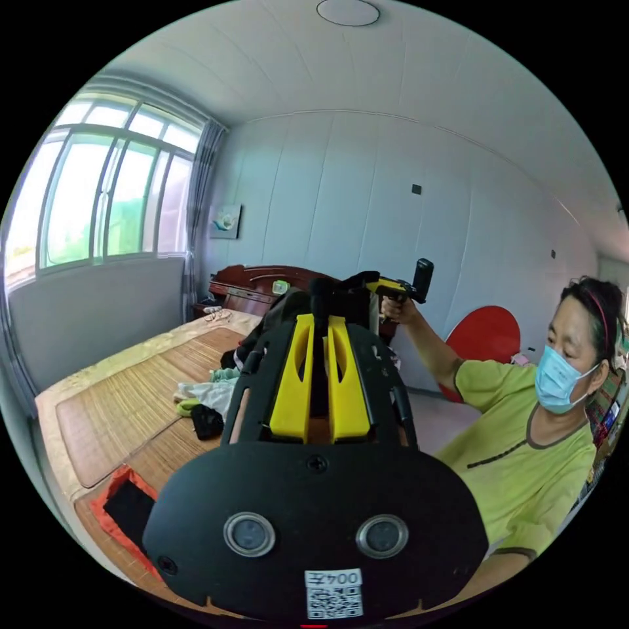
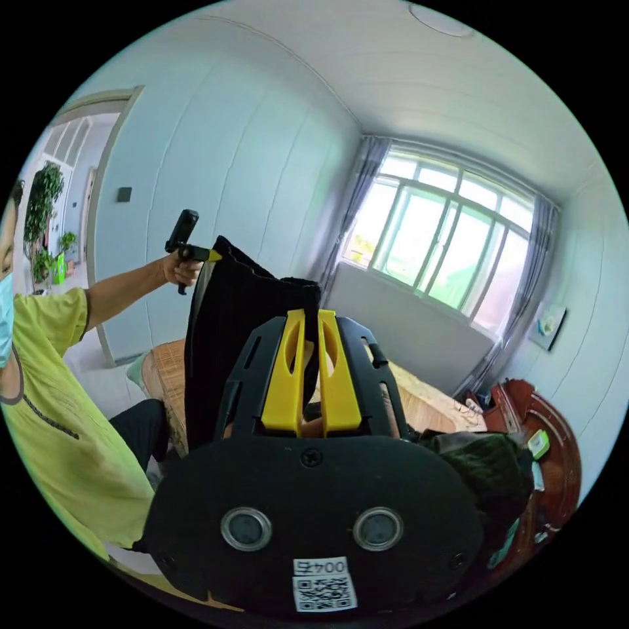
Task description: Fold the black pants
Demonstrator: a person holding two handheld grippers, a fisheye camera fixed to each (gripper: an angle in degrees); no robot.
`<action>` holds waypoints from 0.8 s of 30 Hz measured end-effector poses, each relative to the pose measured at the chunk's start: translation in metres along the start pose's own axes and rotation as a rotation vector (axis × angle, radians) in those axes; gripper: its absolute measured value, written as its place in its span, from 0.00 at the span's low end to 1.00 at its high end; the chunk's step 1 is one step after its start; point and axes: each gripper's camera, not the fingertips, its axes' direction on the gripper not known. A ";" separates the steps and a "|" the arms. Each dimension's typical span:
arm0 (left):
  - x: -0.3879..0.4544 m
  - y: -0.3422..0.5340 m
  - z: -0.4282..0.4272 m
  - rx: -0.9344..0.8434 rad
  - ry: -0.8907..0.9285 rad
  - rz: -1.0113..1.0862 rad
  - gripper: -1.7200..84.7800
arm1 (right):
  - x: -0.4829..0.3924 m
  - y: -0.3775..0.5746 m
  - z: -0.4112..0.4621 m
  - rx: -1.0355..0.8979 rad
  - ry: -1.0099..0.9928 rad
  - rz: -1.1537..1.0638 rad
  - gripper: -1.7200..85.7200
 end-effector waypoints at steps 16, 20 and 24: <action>0.117 -0.099 -0.149 0.063 -0.296 0.138 0.04 | 0.032 -0.133 -0.070 0.144 0.062 -0.085 0.06; 0.090 -0.061 -0.138 0.010 -0.308 0.070 0.04 | 0.044 -0.118 -0.037 0.098 0.016 -0.071 0.06; 0.040 -0.012 -0.099 -0.084 -0.363 -0.054 0.04 | 0.067 -0.081 0.040 -0.071 -0.029 0.029 0.06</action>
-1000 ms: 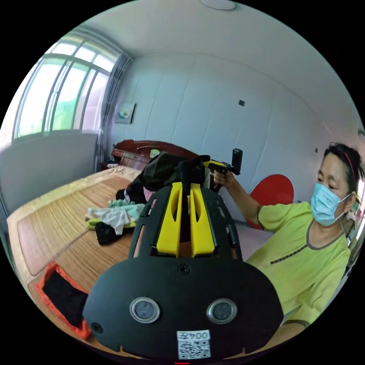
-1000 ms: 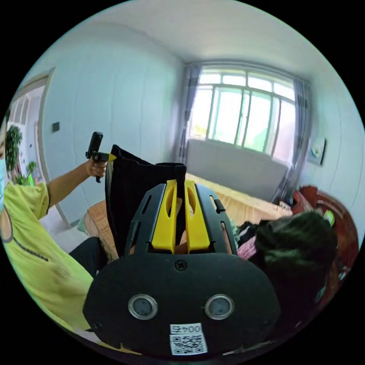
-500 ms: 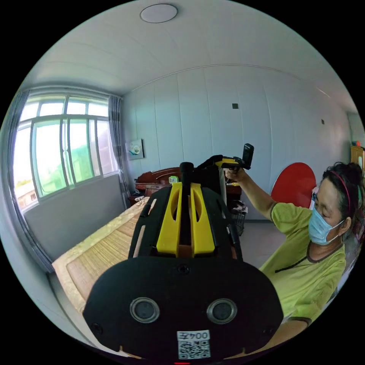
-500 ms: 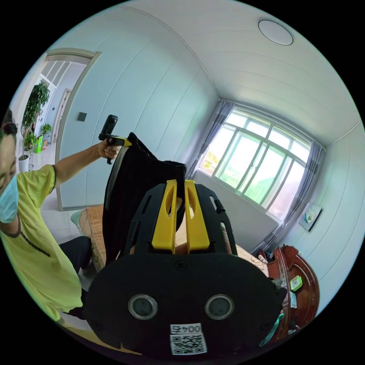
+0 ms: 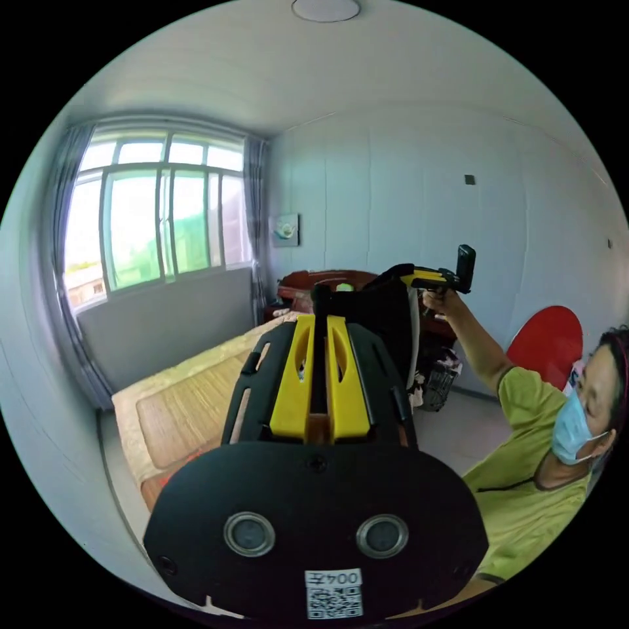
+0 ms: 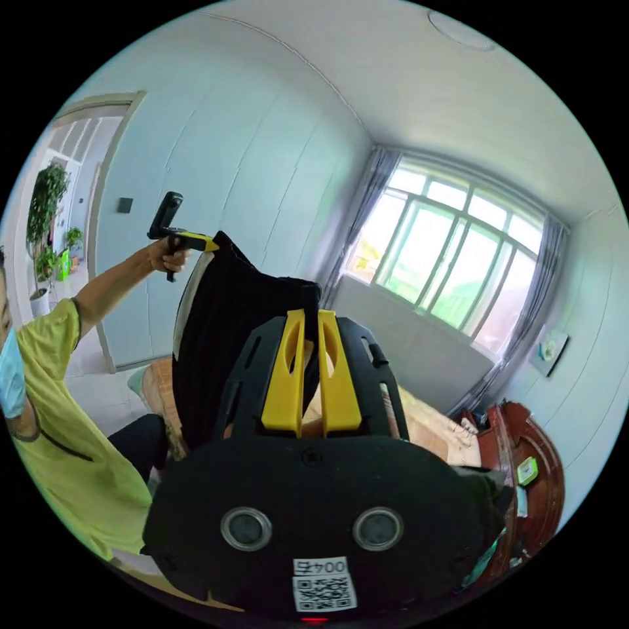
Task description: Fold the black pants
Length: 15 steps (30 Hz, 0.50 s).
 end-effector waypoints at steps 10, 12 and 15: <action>-0.074 0.109 0.225 -0.299 -0.203 -0.422 0.03 | 0.070 0.093 0.199 -0.432 0.075 0.388 0.06; -0.077 0.124 0.255 -0.335 -0.198 -0.453 0.03 | 0.081 0.120 0.229 -0.482 0.032 0.492 0.06; -0.076 0.146 0.297 -0.397 -0.184 -0.465 0.03 | 0.086 0.151 0.256 -0.518 -0.018 0.574 0.06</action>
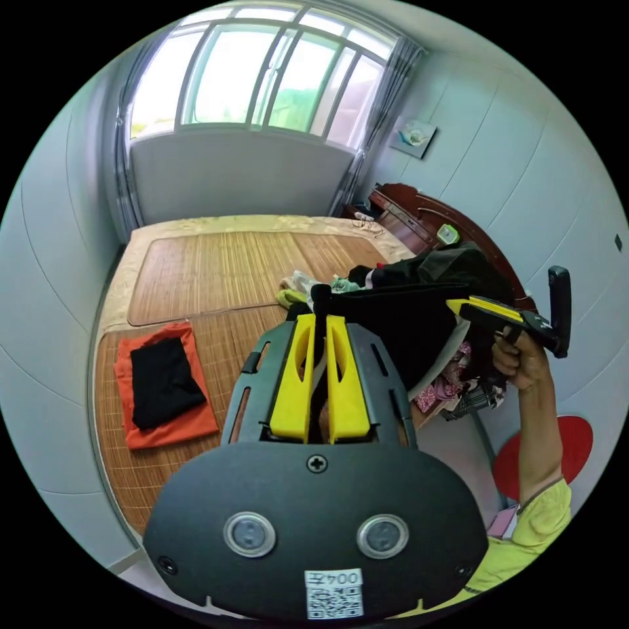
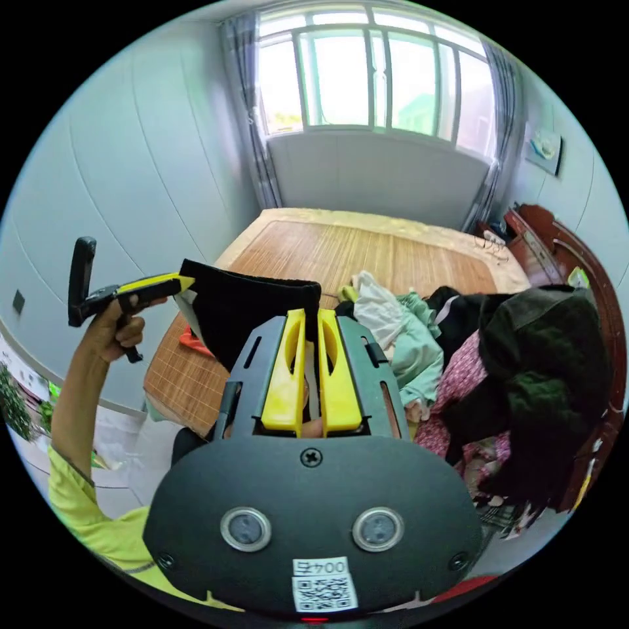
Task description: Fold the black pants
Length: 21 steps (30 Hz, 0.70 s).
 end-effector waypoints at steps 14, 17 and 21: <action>0.013 0.119 0.067 0.131 0.351 -0.031 0.04 | 0.046 0.108 0.063 0.202 -0.458 0.180 0.06; 0.006 0.152 0.066 0.214 0.402 -0.040 0.04 | 0.068 0.132 0.071 0.236 -0.630 0.256 0.07; -0.010 0.186 0.068 0.281 0.529 -0.031 0.05 | 0.099 0.165 0.090 0.251 -0.931 0.361 0.08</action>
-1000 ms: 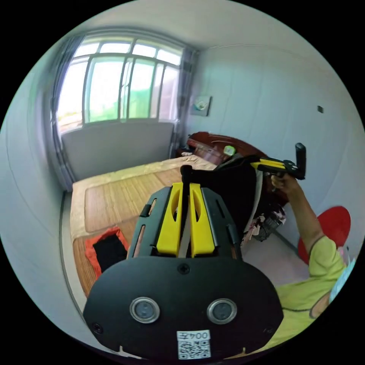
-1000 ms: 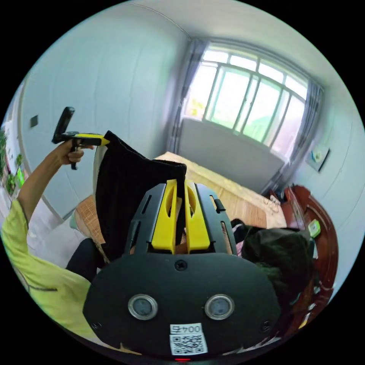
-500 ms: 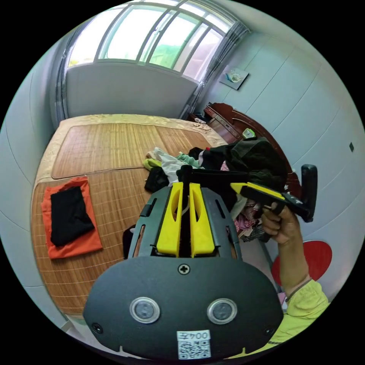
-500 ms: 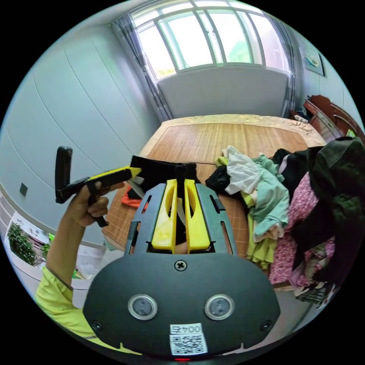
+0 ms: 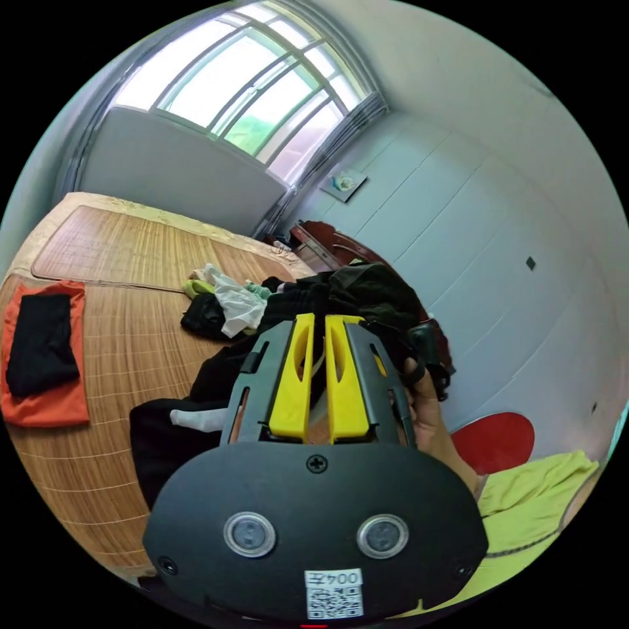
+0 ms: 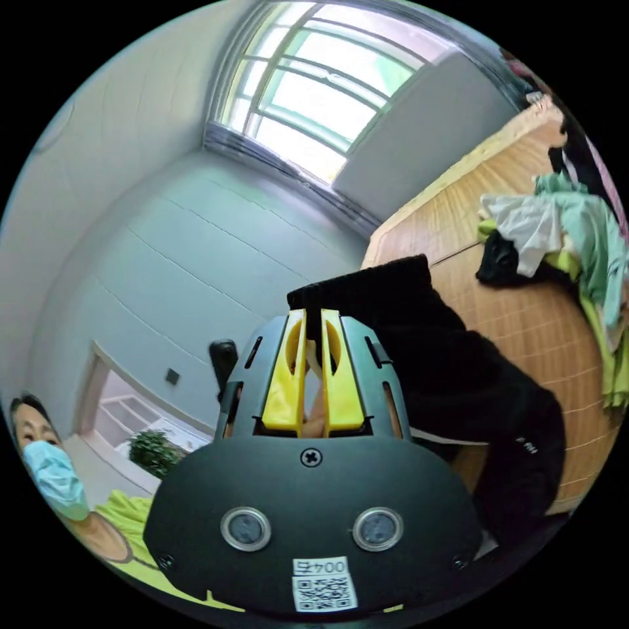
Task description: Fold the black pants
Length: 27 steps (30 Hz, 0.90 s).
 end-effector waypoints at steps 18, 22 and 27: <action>0.066 0.081 -0.007 0.003 -0.157 0.358 0.20 | -0.023 0.019 -0.005 -0.233 0.022 0.175 0.17; 0.085 0.087 -0.006 0.013 -0.257 0.444 0.19 | -0.040 0.028 0.005 -0.241 0.103 0.153 0.17; 0.074 0.087 -0.015 0.051 -0.195 0.416 0.14 | -0.059 0.036 0.015 -0.292 0.136 0.095 0.16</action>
